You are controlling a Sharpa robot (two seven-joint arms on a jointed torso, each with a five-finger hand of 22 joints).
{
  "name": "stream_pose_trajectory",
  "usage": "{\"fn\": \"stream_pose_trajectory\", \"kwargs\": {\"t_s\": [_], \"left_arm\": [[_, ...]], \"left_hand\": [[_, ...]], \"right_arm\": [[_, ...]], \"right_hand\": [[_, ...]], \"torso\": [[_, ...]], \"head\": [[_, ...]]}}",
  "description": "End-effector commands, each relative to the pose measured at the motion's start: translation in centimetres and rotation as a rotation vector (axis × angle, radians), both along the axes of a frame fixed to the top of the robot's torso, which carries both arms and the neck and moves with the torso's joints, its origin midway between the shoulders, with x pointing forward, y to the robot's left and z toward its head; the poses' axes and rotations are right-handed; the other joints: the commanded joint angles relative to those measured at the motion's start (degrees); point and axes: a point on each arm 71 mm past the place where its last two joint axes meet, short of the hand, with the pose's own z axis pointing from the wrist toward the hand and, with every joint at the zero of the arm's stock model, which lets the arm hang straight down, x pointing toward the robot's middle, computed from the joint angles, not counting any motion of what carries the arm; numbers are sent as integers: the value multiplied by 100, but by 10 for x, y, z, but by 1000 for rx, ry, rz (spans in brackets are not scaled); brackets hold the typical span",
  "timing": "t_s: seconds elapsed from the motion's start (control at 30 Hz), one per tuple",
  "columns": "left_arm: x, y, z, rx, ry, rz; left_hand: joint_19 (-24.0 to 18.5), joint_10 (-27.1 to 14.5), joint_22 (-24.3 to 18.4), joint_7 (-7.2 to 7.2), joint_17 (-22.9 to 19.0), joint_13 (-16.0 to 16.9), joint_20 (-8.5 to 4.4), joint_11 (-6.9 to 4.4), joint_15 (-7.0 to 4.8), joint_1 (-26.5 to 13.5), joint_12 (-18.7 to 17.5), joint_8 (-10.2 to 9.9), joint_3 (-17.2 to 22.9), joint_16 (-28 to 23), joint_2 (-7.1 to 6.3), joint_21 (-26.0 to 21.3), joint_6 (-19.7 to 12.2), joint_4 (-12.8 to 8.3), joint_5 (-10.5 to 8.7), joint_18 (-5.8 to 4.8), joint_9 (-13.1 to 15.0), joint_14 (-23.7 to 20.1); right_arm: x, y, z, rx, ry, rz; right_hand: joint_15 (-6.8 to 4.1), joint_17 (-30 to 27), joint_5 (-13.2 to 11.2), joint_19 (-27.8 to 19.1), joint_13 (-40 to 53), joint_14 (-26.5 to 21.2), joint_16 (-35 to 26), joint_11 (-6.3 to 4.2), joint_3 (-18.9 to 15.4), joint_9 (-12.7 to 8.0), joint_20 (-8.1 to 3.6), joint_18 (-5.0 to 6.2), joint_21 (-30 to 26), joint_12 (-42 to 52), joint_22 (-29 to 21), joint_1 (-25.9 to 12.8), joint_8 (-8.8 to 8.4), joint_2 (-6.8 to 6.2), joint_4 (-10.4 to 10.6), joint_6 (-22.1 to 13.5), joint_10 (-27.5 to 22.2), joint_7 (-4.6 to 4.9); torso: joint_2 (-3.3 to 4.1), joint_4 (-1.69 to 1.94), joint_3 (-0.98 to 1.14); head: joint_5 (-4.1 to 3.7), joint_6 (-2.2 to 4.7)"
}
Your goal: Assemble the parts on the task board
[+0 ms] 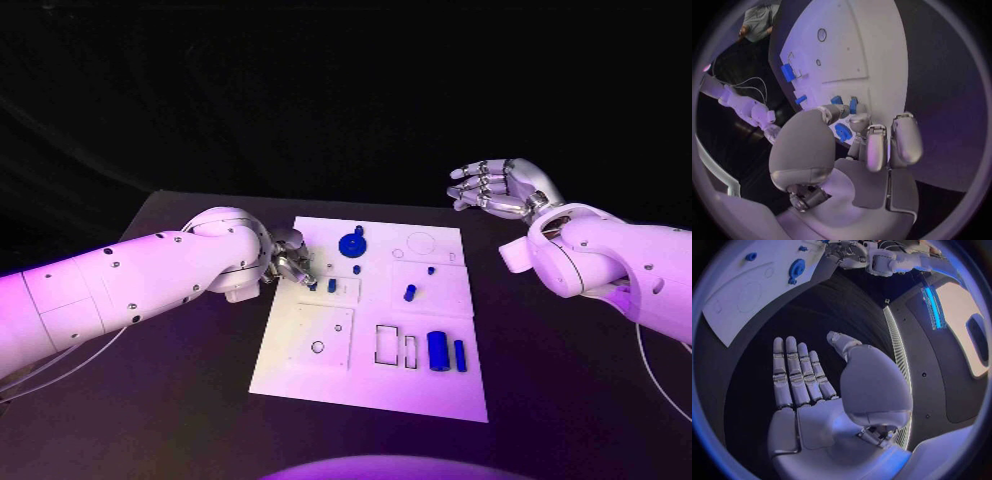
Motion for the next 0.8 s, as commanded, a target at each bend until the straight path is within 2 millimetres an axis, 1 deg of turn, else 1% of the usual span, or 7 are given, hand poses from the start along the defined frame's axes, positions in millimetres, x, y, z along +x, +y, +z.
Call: {"fn": "stream_pose_trajectory", "kwargs": {"t_s": [0.03,0.53,0.8], "left_arm": [[-1,0,-1,21,8,-16],[-4,-3,-3,24,22,-31],[-4,-5,-3,19,26,-34]], "left_hand": [[43,29,9,-32,998,4,-4,2,-48,-22,36,28,1044,-7,56,30,68,-1002,20,-69,7,485],[50,55,29,-38,1025,39,-8,-4,-54,-38,56,36,1065,3,38,41,81,-1020,39,-73,6,492],[50,61,29,-39,1027,46,-8,-5,-54,-43,61,38,1067,4,35,41,84,-1022,41,-73,6,492]], "right_arm": [[-1,1,0,2,0,19],[-1,1,0,2,0,18],[-1,1,0,2,0,19]], "right_hand": [[10,-5,17,-2,-5,-30,-35,9,-27,-5,26,49,-39,31,-5,-20,32,59,5,-34,-38,489],[10,-5,17,-2,-5,-30,-35,9,-27,-5,26,49,-39,31,-5,-20,32,59,5,-34,-38,489],[11,-13,22,1,-20,-29,-42,11,-38,-10,28,50,-48,39,-19,-25,37,64,6,-38,-43,490]], "torso": [[1,-4,1],[2,-8,3],[2,-1,3]], "head": [[6,0],[2,-7],[-6,0]]}}
